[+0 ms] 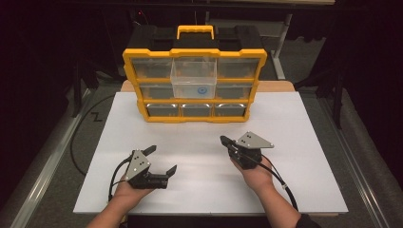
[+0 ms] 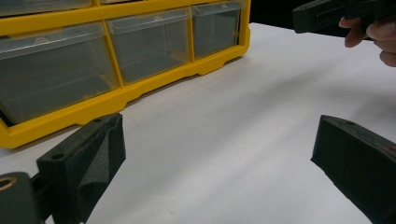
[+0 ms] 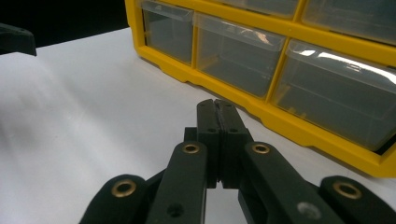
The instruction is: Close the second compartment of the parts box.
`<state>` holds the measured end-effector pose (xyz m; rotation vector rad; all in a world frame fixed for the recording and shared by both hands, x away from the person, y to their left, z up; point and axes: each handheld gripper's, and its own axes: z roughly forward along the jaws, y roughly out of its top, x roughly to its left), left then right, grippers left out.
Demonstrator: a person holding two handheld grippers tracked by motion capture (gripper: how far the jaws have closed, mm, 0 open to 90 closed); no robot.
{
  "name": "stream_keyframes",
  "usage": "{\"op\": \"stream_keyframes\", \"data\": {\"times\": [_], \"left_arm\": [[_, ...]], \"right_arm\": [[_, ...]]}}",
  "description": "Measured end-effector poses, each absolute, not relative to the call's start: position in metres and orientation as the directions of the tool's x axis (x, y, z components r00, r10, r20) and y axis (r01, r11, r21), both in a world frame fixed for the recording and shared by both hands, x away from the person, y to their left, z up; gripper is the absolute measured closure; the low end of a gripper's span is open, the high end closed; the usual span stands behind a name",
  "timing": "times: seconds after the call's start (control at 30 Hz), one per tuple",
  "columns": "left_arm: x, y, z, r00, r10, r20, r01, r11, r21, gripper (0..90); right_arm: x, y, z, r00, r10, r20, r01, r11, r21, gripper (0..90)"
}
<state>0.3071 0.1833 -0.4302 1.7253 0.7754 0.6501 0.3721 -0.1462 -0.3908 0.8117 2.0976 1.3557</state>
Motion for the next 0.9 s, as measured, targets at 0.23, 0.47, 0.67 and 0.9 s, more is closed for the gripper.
{"op": "stream_keyframes", "data": {"times": [0.23, 0.47, 0.67, 0.9], "left_arm": [[0.307, 0.183, -0.430, 0.641, 0.767, 0.044, 0.177, -0.203, 0.963, 3.2], [0.306, 0.184, -0.430, 0.641, 0.767, 0.043, 0.176, -0.201, 0.964, 3.2], [0.306, 0.184, -0.430, 0.641, 0.767, 0.038, 0.177, -0.196, 0.964, 3.2], [0.306, 0.184, -0.429, 0.642, 0.766, 0.040, 0.176, -0.197, 0.964, 3.3]], "right_arm": [[0.376, -0.140, -0.376, -0.696, 0.710, -0.108, 0.182, 0.320, 0.930, 90.0], [0.379, -0.131, -0.362, -0.697, 0.707, -0.123, 0.156, 0.316, 0.936, 90.0], [0.383, -0.125, -0.353, -0.701, 0.700, -0.136, 0.141, 0.323, 0.936, 90.0], [0.388, -0.119, -0.339, -0.696, 0.702, -0.152, 0.110, 0.314, 0.943, 90.0]]}}
